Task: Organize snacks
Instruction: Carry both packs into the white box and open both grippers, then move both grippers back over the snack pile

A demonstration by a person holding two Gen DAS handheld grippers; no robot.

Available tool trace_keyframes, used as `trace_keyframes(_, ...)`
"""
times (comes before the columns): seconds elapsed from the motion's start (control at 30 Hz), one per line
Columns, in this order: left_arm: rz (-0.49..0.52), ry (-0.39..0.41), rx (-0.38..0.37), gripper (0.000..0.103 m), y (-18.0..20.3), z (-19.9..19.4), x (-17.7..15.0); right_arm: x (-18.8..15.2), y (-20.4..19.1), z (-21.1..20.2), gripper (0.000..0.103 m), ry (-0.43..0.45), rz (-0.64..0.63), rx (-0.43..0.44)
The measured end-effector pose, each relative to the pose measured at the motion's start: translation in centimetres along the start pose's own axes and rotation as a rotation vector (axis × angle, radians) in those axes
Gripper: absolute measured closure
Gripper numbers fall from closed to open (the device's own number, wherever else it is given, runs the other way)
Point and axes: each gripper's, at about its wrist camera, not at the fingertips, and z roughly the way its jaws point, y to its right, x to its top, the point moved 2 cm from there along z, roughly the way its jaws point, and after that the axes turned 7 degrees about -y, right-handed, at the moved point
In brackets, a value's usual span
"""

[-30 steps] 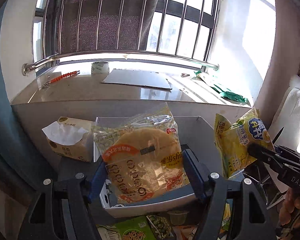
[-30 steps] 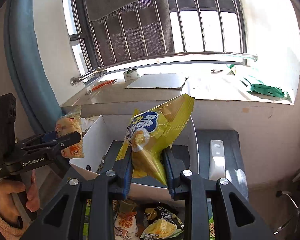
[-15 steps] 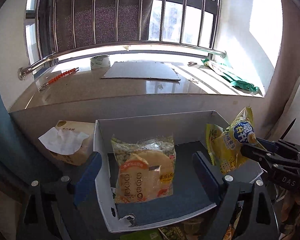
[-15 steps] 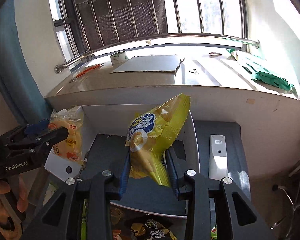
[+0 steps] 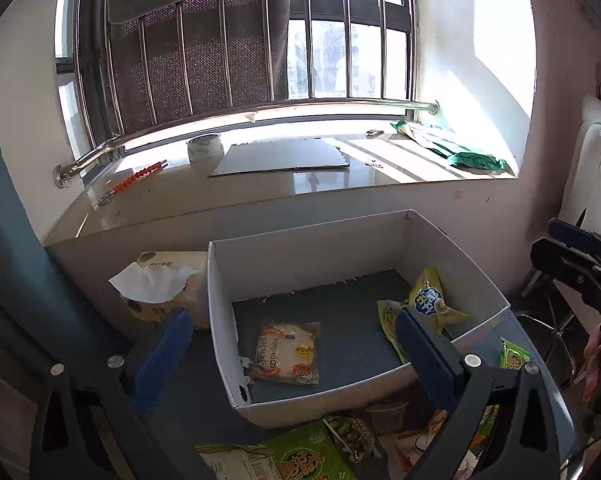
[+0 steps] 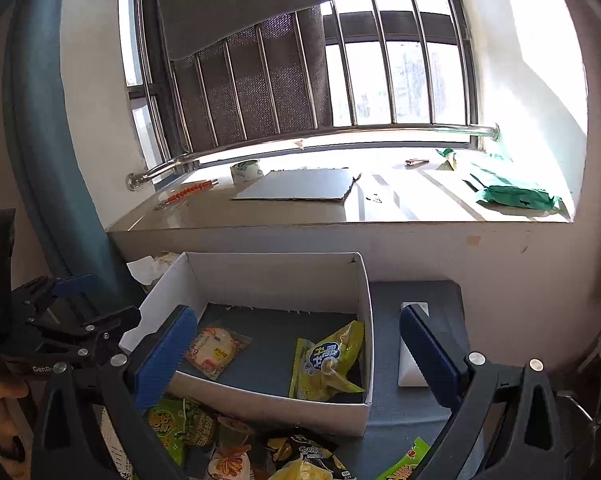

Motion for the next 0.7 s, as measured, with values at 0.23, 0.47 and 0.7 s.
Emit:
trace_keyframes(0.23, -0.05, 0.101, -0.064, 0.0, 0.1, -6.4, -4.9, -3.8, -0.3, -6.1, 0.0, 0.028, -0.005, -0.01)
trace_keyframes(0.47, -0.127, 0.089, -0.08, 0.0, -0.2, -9.9, -11.8, -7.9, 0.0, -10.1, 0.0, -0.004, 0.033, -0.046)
trace_keyframes(0.7, -0.14, 0.066, -0.095, 0.0, -0.5, -11.4, -17.6, -15.2, 2.0, -12.1, 0.0, -0.034, 0.148, -0.061)
